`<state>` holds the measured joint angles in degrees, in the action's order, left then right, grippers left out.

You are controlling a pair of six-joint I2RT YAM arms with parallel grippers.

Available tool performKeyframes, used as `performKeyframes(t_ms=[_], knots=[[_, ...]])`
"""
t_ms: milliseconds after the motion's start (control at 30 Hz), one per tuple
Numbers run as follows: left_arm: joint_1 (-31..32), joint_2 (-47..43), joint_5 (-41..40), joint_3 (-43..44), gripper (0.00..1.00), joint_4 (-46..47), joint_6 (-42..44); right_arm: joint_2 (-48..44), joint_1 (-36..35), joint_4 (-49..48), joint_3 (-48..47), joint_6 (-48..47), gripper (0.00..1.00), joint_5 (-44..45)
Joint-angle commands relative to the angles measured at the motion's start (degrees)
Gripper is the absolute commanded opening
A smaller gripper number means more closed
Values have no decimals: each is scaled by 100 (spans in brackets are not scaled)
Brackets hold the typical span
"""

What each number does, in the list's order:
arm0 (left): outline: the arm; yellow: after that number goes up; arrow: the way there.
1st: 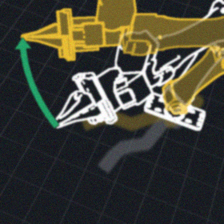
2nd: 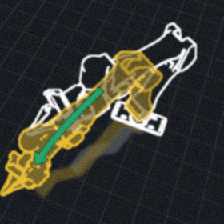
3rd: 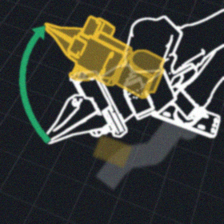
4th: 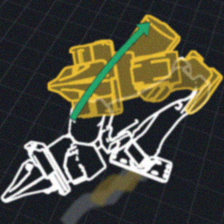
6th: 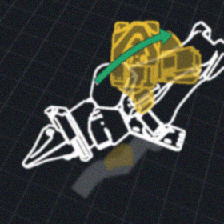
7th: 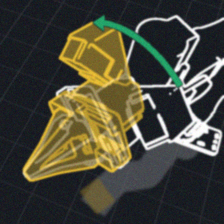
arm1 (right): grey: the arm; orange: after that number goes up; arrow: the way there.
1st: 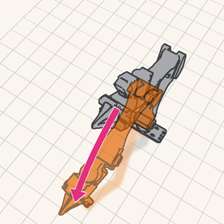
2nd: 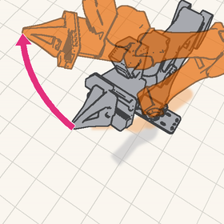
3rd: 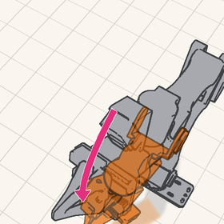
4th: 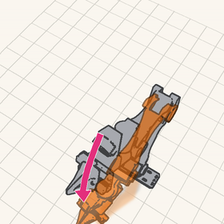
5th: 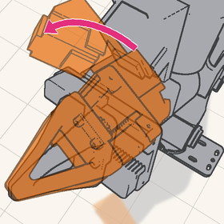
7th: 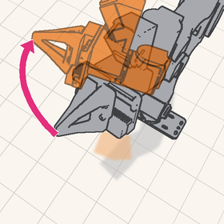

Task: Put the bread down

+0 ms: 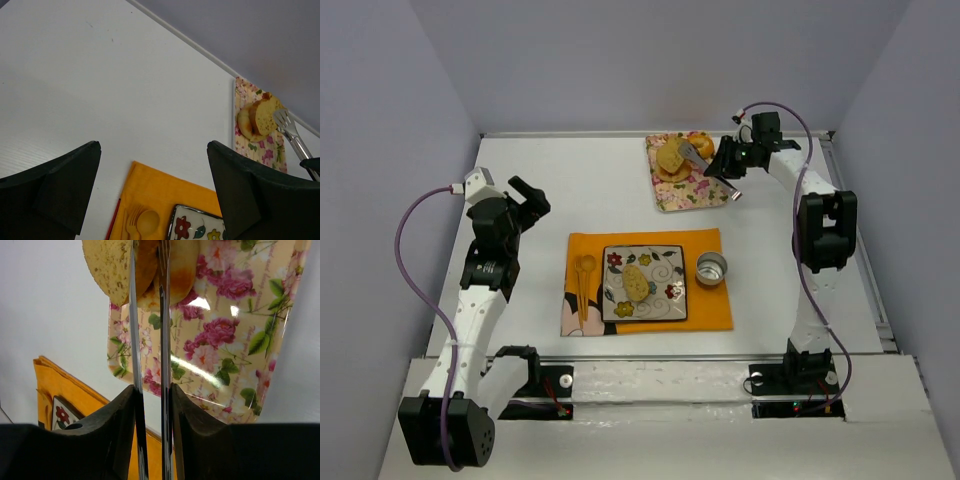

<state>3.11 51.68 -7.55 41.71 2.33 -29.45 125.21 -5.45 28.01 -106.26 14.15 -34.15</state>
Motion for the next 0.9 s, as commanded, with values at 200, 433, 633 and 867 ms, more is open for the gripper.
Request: performKeyframes(t_ms=[200, 433, 633, 867], knots=[[-21, -114, 70, 109, 99, 207, 27, -1340, 18, -287, 228, -149, 19, 576], [-21, -176, 166, 83, 99, 233, 18, -2289, 18, -296, 773, -194, 18, 682], [-21, -193, 245, 65, 99, 259, 1, -3290, -78, -314, 1798, 44, 17, 77], [-21, -193, 333, 56, 99, 286, -17, -4846, -1624, -296, 3127, 421, 19, 198]])
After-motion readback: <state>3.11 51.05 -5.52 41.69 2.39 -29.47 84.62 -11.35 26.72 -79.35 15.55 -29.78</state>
